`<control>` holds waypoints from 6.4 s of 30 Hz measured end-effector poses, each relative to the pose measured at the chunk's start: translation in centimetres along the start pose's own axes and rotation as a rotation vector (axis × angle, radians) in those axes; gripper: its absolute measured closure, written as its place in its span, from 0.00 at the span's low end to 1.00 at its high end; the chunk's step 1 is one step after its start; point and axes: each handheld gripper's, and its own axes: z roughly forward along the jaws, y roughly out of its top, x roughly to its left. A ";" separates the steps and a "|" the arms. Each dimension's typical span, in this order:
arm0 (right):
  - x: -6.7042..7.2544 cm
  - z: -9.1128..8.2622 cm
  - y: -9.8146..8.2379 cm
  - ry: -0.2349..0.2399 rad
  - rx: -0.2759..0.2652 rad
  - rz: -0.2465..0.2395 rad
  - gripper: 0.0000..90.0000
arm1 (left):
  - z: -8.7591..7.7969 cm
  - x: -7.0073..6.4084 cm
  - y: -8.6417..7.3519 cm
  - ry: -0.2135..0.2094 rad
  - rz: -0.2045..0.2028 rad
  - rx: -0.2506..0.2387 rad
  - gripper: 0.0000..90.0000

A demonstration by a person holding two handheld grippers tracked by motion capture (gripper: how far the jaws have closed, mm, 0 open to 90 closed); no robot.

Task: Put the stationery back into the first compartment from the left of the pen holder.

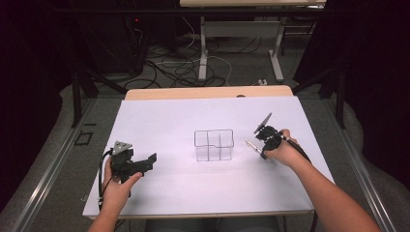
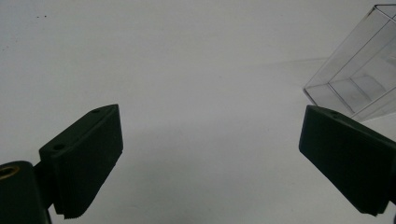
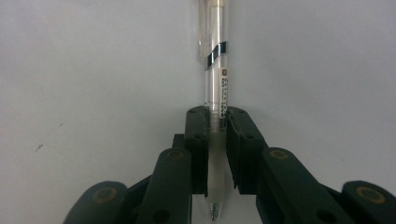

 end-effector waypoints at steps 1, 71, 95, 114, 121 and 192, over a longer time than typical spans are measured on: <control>0.0 0.0 0.0 -0.003 0.001 0.002 0.88 | 0.0 0.0 0.0 -0.001 0.000 0.002 0.07; 8.5 -6.4 -5.5 -0.882 -0.530 -0.784 0.89 | 0.1 -0.2 0.0 -0.012 0.034 0.016 0.08; 12.7 -7.3 -5.2 -1.125 -0.557 -1.127 0.89 | -0.8 -1.7 1.6 -0.101 0.141 0.027 0.07; 16.9 -5.7 -5.0 -1.096 -0.534 -1.342 0.89 | -1.4 -4.9 3.3 -0.214 0.262 0.041 0.24; 18.1 -4.7 -4.7 -1.073 -0.525 -1.398 0.89 | -1.5 -6.6 3.7 -0.279 0.348 0.046 0.37; 21.9 -2.3 -3.6 -1.079 -0.517 -1.623 0.89 | 3.9 -17.7 5.8 -0.417 0.581 0.475 0.82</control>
